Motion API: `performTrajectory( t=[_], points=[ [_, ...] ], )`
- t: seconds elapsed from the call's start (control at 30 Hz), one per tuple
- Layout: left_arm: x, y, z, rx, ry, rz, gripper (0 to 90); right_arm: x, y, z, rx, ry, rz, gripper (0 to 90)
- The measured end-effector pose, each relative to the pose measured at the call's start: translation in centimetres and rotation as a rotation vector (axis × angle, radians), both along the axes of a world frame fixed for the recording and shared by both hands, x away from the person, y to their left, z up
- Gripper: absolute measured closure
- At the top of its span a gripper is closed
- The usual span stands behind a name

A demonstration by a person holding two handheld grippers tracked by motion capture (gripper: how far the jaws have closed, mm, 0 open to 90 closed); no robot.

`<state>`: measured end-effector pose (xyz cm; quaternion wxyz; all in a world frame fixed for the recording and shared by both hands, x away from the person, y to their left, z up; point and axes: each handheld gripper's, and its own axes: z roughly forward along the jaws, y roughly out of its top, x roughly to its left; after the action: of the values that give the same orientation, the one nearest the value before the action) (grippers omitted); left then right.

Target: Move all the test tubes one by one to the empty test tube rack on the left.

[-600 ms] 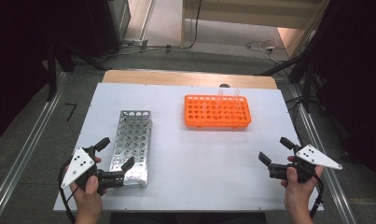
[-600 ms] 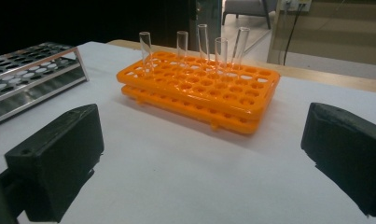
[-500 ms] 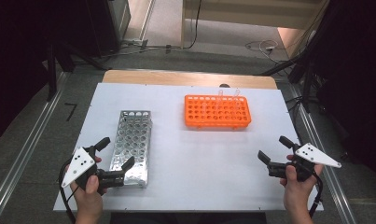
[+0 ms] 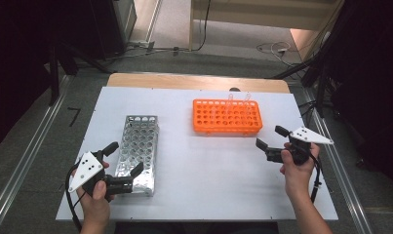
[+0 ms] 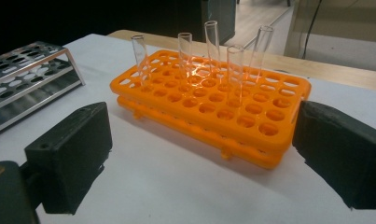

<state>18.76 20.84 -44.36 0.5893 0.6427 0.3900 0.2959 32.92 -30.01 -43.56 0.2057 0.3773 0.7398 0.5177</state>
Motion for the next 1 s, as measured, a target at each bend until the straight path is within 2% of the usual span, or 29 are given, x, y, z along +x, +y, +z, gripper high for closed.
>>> performTrajectory(
  t=[0.07,0.33,0.43,0.6,0.73,0.9,1.0],
  points=[
    [-0.1,0.1,0.0,-0.007,0.001,0.004,0.0,1.0,0.5,-0.2,-0.009,0.013,0.008,7.0],
    [-0.1,0.1,-0.2,-0.010,0.009,-0.001,0.0,4.3,2.1,-1.2,-0.063,0.060,-0.071,28.5],
    [-0.1,0.1,-0.2,-0.009,0.011,-0.002,0.0,5.2,2.7,-1.7,-0.072,0.076,-0.091,37.4],
    [-0.1,0.1,-0.2,-0.009,0.011,-0.004,0.0,6.3,3.9,-2.7,-0.074,0.074,-0.142,50.8],
    [-0.1,0.1,-0.2,-0.008,0.011,-0.002,0.0,7.0,4.1,-3.6,-0.058,0.088,-0.180,55.2],
    [-0.2,0.2,-0.1,-0.009,0.007,-0.003,0.0,7.6,4.6,-4.3,-0.079,0.092,-0.184,59.0],
    [-0.2,0.2,-0.1,-0.009,0.007,-0.003,0.0,7.9,4.7,-4.3,-0.061,0.087,-0.181,59.7]
  ],
)
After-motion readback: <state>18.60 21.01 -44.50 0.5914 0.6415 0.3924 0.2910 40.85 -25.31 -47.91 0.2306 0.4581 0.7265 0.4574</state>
